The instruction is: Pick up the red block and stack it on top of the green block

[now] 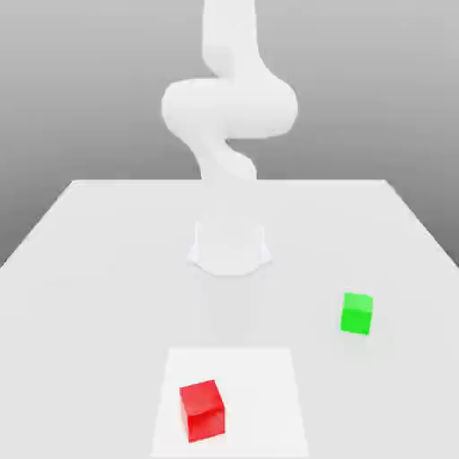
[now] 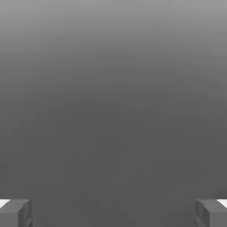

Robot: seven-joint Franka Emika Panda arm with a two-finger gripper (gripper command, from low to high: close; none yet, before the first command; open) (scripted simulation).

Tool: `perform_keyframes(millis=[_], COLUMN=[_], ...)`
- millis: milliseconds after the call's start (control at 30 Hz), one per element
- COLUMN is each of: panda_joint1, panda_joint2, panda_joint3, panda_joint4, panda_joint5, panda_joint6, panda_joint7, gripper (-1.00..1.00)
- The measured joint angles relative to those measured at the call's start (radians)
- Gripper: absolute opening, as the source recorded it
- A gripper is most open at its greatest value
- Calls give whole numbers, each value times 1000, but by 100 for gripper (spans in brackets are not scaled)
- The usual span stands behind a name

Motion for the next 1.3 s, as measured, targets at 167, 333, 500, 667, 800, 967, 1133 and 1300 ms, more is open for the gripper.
perform_keyframes(millis=[167,333,500,667,800,967,1133,1300], panda_joint1=[39,67,80,72,62,23,22,35], panda_joint2=[188,370,551,731,871,1045,1044,961], panda_joint3=[-52,-93,-116,-123,-125,-75,-75,-95], panda_joint4=[-51,-101,-151,-200,-230,-210,-210,-223], panda_joint5=[26,54,78,78,62,114,113,77], panda_joint6=[81,159,237,315,389,528,527,458], panda_joint7=[-100,-199,-295,-374,-415,-461,-460,-434], gripper=[0,0,0,0,0,-100,-100,-100])
